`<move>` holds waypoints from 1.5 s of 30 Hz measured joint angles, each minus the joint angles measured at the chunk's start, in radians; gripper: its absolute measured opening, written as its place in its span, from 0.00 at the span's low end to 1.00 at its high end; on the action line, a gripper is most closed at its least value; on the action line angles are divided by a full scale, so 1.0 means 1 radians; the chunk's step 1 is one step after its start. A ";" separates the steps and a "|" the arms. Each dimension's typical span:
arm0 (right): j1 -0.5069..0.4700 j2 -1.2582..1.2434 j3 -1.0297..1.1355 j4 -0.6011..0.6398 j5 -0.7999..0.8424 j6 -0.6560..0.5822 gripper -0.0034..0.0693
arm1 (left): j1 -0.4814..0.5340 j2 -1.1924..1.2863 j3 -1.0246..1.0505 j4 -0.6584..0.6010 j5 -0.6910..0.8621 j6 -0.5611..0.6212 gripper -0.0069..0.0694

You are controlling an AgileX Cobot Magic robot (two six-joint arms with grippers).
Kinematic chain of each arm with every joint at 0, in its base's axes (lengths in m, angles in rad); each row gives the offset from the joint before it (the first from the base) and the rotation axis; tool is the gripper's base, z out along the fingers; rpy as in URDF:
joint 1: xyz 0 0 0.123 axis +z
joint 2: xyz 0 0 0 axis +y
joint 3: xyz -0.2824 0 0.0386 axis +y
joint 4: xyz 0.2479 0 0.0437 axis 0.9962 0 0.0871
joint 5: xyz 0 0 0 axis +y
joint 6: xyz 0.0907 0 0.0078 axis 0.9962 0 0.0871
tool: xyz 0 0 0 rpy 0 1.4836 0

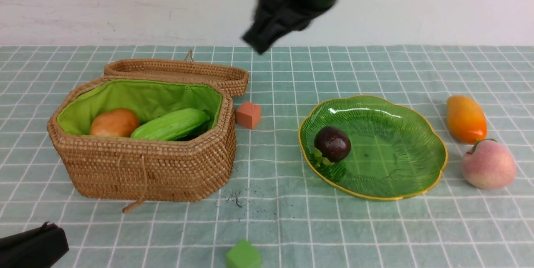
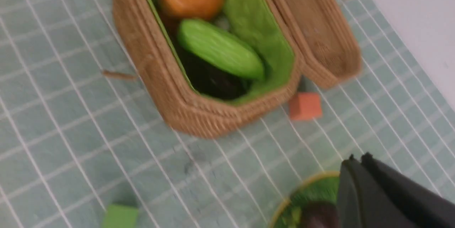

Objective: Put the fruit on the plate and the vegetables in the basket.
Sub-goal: Grab a peach with your right arm and put it on the plate on the right

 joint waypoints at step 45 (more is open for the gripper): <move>-0.893 0.192 0.647 0.216 -0.336 0.594 0.84 | 0.000 0.000 0.000 -0.181 0.078 0.259 0.08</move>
